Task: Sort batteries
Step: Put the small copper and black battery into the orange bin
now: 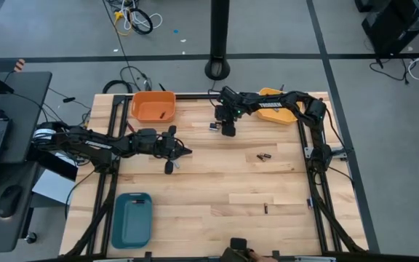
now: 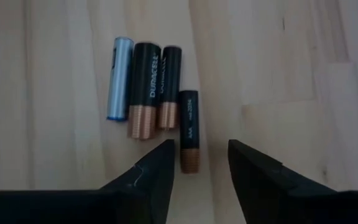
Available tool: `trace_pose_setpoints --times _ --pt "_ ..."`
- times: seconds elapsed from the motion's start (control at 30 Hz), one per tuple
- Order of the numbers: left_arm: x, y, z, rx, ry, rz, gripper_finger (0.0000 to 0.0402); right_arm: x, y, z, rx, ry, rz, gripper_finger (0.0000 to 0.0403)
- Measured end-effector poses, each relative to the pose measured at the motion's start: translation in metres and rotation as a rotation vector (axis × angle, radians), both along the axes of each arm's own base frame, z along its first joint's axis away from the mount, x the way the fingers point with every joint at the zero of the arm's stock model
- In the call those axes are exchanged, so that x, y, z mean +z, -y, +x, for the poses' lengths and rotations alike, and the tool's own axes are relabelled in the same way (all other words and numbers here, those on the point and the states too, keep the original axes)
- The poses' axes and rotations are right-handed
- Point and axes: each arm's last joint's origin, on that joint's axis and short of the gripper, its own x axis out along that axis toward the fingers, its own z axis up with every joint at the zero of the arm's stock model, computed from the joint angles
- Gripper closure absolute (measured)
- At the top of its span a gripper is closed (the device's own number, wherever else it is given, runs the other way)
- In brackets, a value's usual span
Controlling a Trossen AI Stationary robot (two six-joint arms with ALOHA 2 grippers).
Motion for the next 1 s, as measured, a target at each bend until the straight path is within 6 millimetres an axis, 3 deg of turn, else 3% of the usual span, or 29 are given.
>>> trace_pose_setpoints --times 0.17,0.47,0.77,1.0 --pt "0.000 0.000 0.000 0.000 0.000 0.000 0.0396 -0.003 0.000 0.000 0.000 -0.008 0.009 0.0268" --pt "0.000 0.000 0.000 0.000 0.001 0.000 0.0396 -0.004 -0.002 -0.001 0.001 -0.038 0.014 0.0369" --pt "0.000 0.000 0.000 0.008 0.004 0.002 0.0396 -0.003 -0.004 -0.002 -0.009 -0.074 -0.013 0.0369" --pt "0.001 -0.001 0.000 0.024 0.005 0.004 0.0396 0.010 -0.007 -0.007 -0.018 -0.077 -0.022 0.0370"
